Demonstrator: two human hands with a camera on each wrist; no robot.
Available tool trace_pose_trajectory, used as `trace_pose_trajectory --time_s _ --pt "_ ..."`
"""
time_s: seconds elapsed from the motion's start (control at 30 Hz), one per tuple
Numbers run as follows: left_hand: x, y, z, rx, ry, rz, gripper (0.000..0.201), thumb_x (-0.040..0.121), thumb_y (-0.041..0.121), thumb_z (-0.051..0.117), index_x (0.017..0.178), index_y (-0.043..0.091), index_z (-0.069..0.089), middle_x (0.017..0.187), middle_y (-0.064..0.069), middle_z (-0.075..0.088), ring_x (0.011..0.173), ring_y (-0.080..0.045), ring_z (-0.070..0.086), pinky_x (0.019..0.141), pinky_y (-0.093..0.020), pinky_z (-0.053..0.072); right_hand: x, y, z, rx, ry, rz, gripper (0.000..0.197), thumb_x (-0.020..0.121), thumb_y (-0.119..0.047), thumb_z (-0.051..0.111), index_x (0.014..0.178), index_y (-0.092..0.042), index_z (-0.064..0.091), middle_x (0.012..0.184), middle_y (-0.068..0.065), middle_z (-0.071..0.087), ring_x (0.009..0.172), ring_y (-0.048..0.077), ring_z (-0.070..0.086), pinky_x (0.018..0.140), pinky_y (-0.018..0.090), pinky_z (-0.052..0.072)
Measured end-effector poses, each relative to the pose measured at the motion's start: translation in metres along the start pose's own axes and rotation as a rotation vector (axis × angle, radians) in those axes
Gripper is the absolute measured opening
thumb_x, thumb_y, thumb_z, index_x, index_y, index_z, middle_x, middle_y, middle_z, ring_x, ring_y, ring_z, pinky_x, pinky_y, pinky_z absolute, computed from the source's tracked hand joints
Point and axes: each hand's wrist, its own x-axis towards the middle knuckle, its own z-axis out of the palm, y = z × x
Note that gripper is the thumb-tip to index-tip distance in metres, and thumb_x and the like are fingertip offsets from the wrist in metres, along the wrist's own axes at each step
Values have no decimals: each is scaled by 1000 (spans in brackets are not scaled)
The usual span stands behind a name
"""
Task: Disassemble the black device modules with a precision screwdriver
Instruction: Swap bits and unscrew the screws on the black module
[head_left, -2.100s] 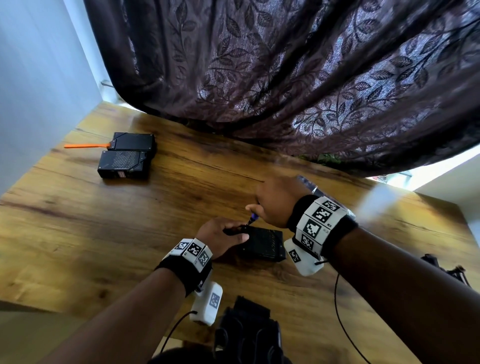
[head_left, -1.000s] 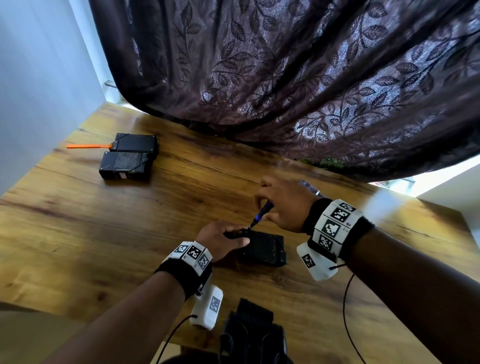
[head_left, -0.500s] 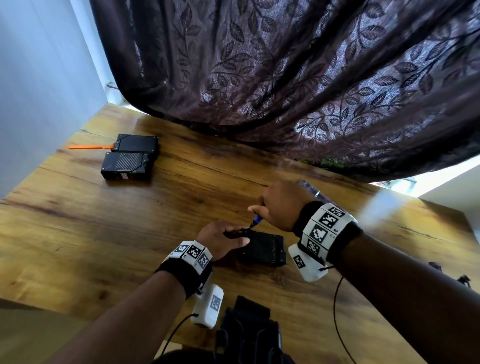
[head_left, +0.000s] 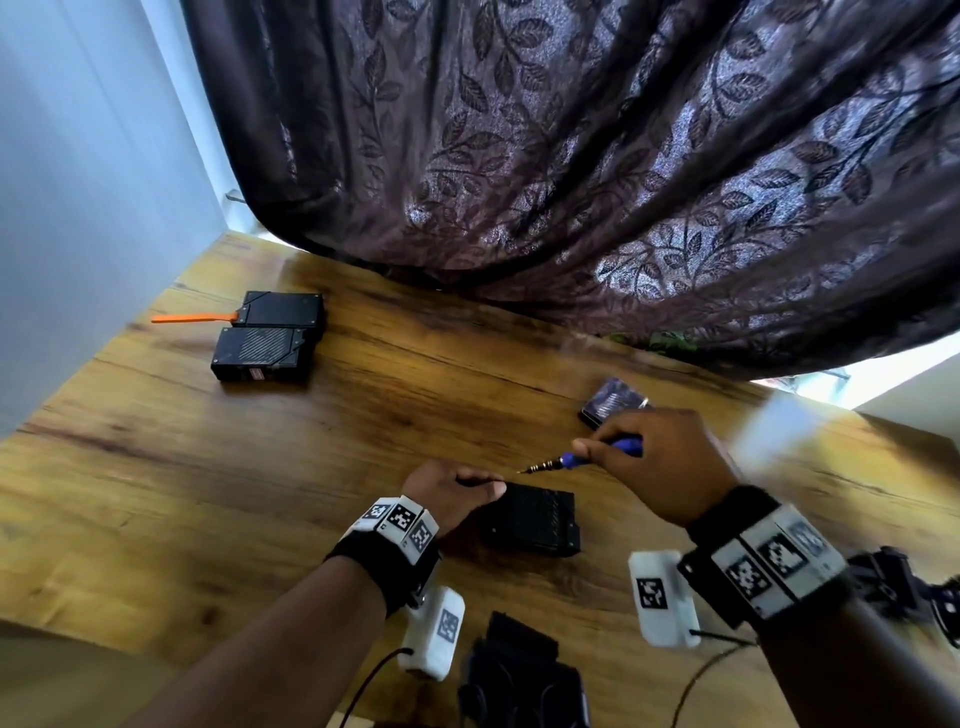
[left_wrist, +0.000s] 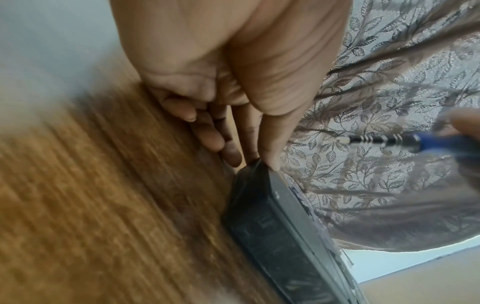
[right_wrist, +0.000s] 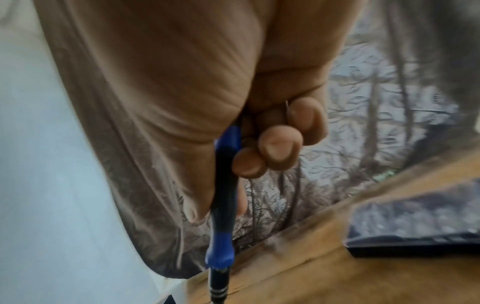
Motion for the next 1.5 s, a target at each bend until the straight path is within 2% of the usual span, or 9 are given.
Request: trace_pose_trajectory --time_s 0.1,0.2,0.3,0.4,0.63,0.77,0.97,1.37,1.5 --pt "2 3 -1 6 5 -53 20 85 58 73 100 44 79 101 23 73 102 -2 65 90 -21 51 -24 13 10 128 75 63 13 89 -43 72 83 -32 75 68 -15 65 70 0 59 57 14 42" --pt "1 6 0 55 10 -42 29 87 63 68 105 43 78 107 20 74 104 -4 66 96 -28 53 -40 20 22 223 170 109 5 90 -38 71 86 -39 72 75 -15 69 71 5 62 60 16 46" --pt "-1 4 -2 82 -41 26 26 92 55 67 113 43 74 119 17 71 117 -7 62 105 -33 50 -47 23 31 340 205 147 3 92 -35 70 90 -38 71 76 -20 68 66 7 66 64 30 54" --pt "-8 -1 -10 100 -123 44 41 86 58 71 126 47 66 130 13 62 120 -10 58 104 -35 50 -52 23 37 390 236 131 5 92 -33 71 94 -36 69 80 -25 68 72 3 67 67 22 48" --pt "-21 4 -14 166 -207 139 61 89 36 77 144 33 51 128 11 48 114 -7 52 80 -8 41 -56 20 47 404 232 77 7 91 -31 72 92 -37 70 79 -18 70 71 8 68 67 33 56" --pt "-23 0 -18 213 -241 175 72 90 38 76 151 45 39 138 8 42 123 -12 45 97 -25 39 -62 15 48 338 226 43 13 89 -25 75 87 -36 70 79 -19 70 70 7 66 62 20 52" --pt "-22 -4 -21 239 -296 199 80 89 37 77 152 53 31 146 6 39 124 -14 45 98 -30 42 -66 12 56 309 158 19 14 86 -15 77 80 -25 69 76 -12 69 74 6 64 61 12 45" --pt "-20 -1 -23 249 -317 203 81 89 33 77 154 49 31 148 8 37 121 -12 43 91 -22 38 -65 13 69 271 108 16 12 90 -25 72 83 -31 65 79 -11 66 72 8 60 62 24 49" --pt "-21 -1 -24 240 -324 198 82 88 34 78 153 50 31 148 7 37 121 -13 43 94 -27 40 -64 13 70 248 90 14 12 91 -25 72 84 -32 65 78 -10 67 72 9 61 61 24 50"
